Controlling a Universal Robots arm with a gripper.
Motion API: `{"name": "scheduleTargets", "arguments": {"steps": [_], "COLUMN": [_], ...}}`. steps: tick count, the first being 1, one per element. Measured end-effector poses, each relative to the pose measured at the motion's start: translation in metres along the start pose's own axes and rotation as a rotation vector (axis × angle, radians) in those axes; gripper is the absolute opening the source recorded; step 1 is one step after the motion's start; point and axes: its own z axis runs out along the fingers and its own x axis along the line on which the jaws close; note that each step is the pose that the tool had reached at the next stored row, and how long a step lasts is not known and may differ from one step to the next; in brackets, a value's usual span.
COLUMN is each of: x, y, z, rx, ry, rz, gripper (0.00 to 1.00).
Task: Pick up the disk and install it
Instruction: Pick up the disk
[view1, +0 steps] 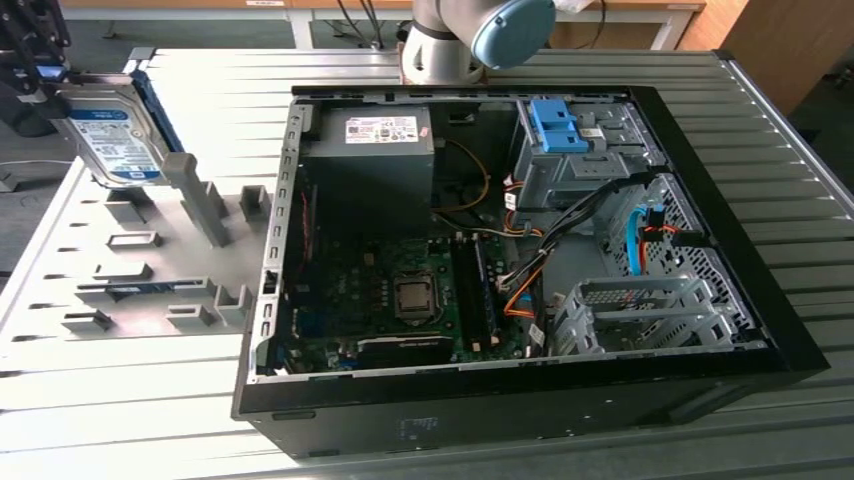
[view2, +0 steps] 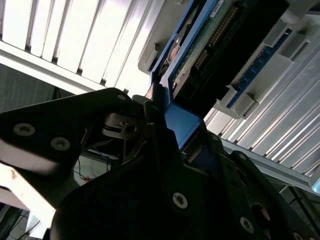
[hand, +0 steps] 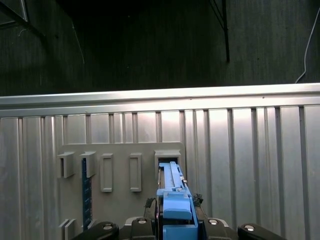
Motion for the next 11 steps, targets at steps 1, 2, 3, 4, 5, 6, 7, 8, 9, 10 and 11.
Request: {"name": "scheduleTargets", "arguments": {"steps": [1, 2, 3, 4, 5, 6, 7, 8, 9, 10, 11], "x": [0.0, 0.0001, 0.0001, 0.0001, 0.0001, 0.0001, 0.0002, 0.0002, 0.0002, 0.0002, 0.0002], "y": [0.0, 0.0, 0.0, 0.0, 0.0, 0.0, 0.0, 0.0, 0.0, 0.0, 0.0], "z": [-0.0014, -0.0029, -0.0047, -0.0062, -0.0077, -0.0091, -0.0105, -0.012, -0.0135, -0.015, -0.0166], "rx": [-0.0001, 0.0, -0.0001, 0.0, 0.0, 0.0, 0.0, -0.0001, -0.0001, 0.0, -0.0001], "ry": [0.0, 0.0, 0.0, 0.0, 0.0, 0.0, 0.0, 0.0, 0.0, 0.0, 0.0], "rz": [0.0, 0.0, 0.0, 0.0, 0.0, 0.0, 0.0, 0.0, 0.0, 0.0, 0.0], "gripper": [0.37, 0.37, 0.37, 0.37, 0.37, 0.37, 0.37, 0.37, 0.37, 0.37, 0.37]}}
